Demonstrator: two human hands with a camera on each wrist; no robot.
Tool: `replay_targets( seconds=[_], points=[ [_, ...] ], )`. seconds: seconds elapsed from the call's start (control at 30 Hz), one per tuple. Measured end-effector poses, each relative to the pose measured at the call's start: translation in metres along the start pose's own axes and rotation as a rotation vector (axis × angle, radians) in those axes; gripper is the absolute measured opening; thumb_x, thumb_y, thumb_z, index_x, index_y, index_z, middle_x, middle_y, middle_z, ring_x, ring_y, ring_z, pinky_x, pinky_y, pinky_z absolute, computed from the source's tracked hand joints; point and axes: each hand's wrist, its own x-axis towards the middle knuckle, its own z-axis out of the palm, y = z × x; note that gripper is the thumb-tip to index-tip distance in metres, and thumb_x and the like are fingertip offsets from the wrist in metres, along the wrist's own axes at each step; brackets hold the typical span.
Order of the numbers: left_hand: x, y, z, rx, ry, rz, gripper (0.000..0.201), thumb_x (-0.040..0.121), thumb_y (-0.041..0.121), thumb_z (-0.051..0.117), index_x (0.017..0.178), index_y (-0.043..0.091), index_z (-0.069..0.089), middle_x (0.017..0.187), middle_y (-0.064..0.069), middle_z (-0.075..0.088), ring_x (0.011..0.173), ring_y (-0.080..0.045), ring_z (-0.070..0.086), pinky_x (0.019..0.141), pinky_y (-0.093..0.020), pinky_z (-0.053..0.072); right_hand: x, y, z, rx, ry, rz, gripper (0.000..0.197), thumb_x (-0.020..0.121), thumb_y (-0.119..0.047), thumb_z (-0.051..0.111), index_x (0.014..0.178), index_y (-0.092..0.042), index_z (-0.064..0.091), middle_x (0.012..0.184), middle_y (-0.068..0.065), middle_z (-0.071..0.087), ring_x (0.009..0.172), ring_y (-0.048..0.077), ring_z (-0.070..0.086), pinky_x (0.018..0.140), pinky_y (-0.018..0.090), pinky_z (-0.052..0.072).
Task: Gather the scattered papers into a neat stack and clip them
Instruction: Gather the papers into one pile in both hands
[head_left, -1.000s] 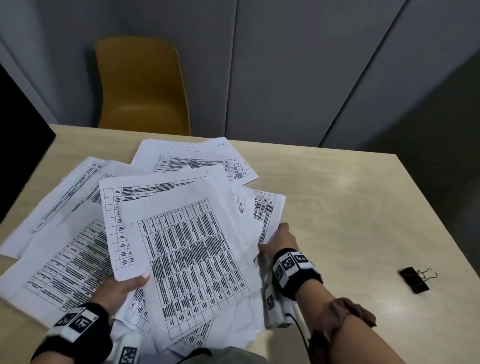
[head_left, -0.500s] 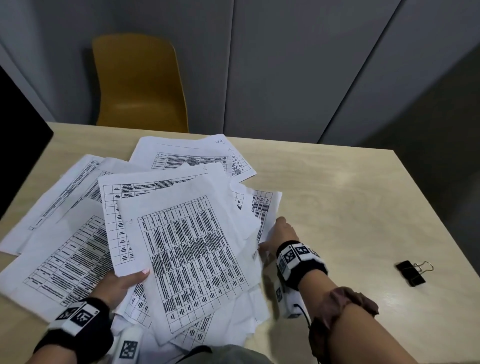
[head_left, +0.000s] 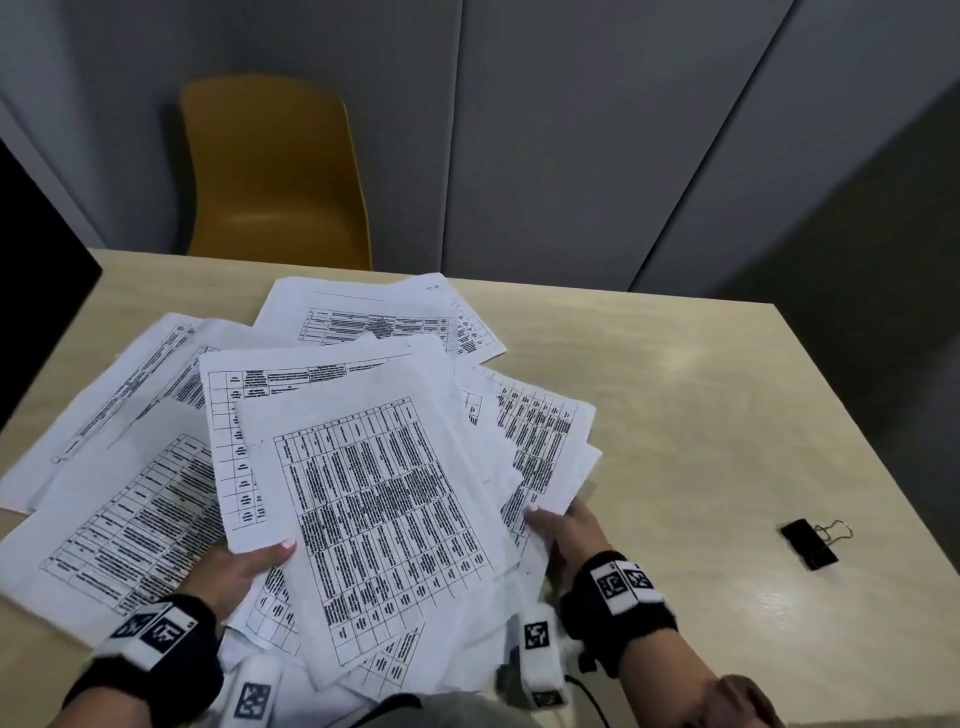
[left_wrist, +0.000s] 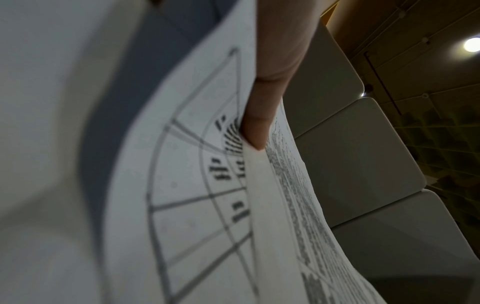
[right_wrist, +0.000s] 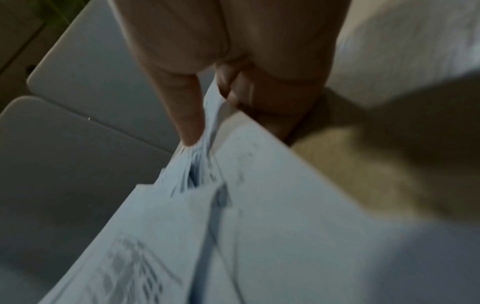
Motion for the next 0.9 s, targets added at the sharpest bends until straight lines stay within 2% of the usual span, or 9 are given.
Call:
replay_targets(
  seconds=[0.07,0.17,0.33,0.47,0.53,0.6,0.77,0.83,0.9],
  points=[
    [-0.003,0.002,0.002,0.011,-0.010,-0.005,0.043,0.082,0.007,0.065,0.122,-0.004,0.055,0.131,-0.022,0.054,0.121,-0.036,0.050,0.104,-0.044,0.031,-0.003,0.006,0.007,-0.112,-0.002,-0.011,0.037,0.075,0.000,0.064,0.112,0.004,0.059,0.104,0.019,0.069,0.095,0.036,0.066,0.092,0.054,0.049],
    [-0.006,0.002,0.003,0.033,0.001,-0.005,0.041,0.083,0.007,0.064,0.121,-0.006,0.055,0.131,-0.023,0.054,0.121,-0.037,0.050,0.104,-0.045,0.032,-0.002,-0.003,0.002,-0.248,0.194,-0.111,0.015,0.085,0.000,0.058,0.099,0.001,0.059,0.091,0.014,0.063,0.088,0.029,0.061,0.080,0.032,0.047],
    [-0.010,0.003,0.005,0.044,-0.009,0.011,0.041,0.084,0.009,0.063,0.123,-0.002,0.054,0.132,-0.020,0.054,0.123,-0.036,0.048,0.108,-0.048,0.030,0.002,-0.020,-0.034,-0.250,0.477,-0.213,0.017,0.085,-0.007,0.058,0.097,0.005,0.061,0.086,0.016,0.061,0.085,0.030,0.060,0.079,0.042,0.049],
    [-0.013,0.004,0.012,0.058,-0.018,0.023,0.043,0.085,0.010,0.061,0.126,0.000,0.052,0.134,-0.020,0.053,0.124,-0.036,0.047,0.107,-0.048,0.029,-0.009,-0.045,-0.058,-0.012,0.697,-0.313,0.020,0.085,-0.017,0.059,0.089,0.003,0.059,0.082,0.021,0.061,0.077,0.024,0.052,0.069,0.036,0.042],
    [-0.013,0.005,0.015,0.078,-0.020,0.023,0.043,0.085,0.011,0.061,0.126,0.001,0.051,0.133,-0.019,0.053,0.124,-0.036,0.047,0.107,-0.049,0.029,-0.010,-0.059,-0.064,0.129,0.704,-0.417,0.034,0.081,-0.032,0.063,0.089,0.001,0.060,0.078,0.022,0.064,0.069,0.024,0.053,0.059,0.039,0.051],
    [-0.013,0.007,0.018,0.103,-0.013,0.024,0.043,0.085,0.012,0.062,0.125,0.001,0.052,0.131,-0.020,0.055,0.121,-0.035,0.049,0.105,-0.046,0.031,-0.013,-0.073,-0.062,0.226,0.721,-0.441,0.023,0.084,-0.026,0.063,0.079,-0.005,0.055,0.069,0.014,0.057,0.058,0.021,0.048,0.045,0.023,0.045],
    [-0.017,0.016,0.028,0.166,-0.023,0.058,0.045,0.087,0.008,0.059,0.128,-0.005,0.048,0.134,-0.021,0.051,0.122,-0.037,0.048,0.103,-0.041,0.032,-0.021,-0.076,-0.038,0.182,0.536,-0.314,0.021,0.087,-0.017,0.061,0.075,-0.008,0.047,0.074,0.007,0.049,0.064,0.019,0.043,0.045,0.022,0.036],
    [-0.026,0.024,0.033,0.130,-0.042,0.059,0.048,0.088,0.008,0.058,0.132,-0.005,0.044,0.138,-0.020,0.047,0.126,-0.037,0.045,0.105,-0.043,0.030,-0.028,-0.063,-0.025,0.134,0.368,-0.229,0.017,0.090,-0.012,0.057,0.101,0.000,0.051,0.089,0.008,0.051,0.065,0.016,0.044,0.046,0.015,0.040],
    [-0.025,0.028,0.037,0.114,-0.072,0.059,0.050,0.088,0.014,0.059,0.133,0.000,0.044,0.140,-0.019,0.046,0.127,-0.035,0.044,0.107,-0.044,0.029,-0.033,-0.045,-0.015,0.068,0.279,-0.182,0.029,0.091,-0.009,0.052,0.117,0.003,0.046,0.093,0.007,0.053,0.076,0.019,0.049,0.067,0.021,0.043]
  ],
)
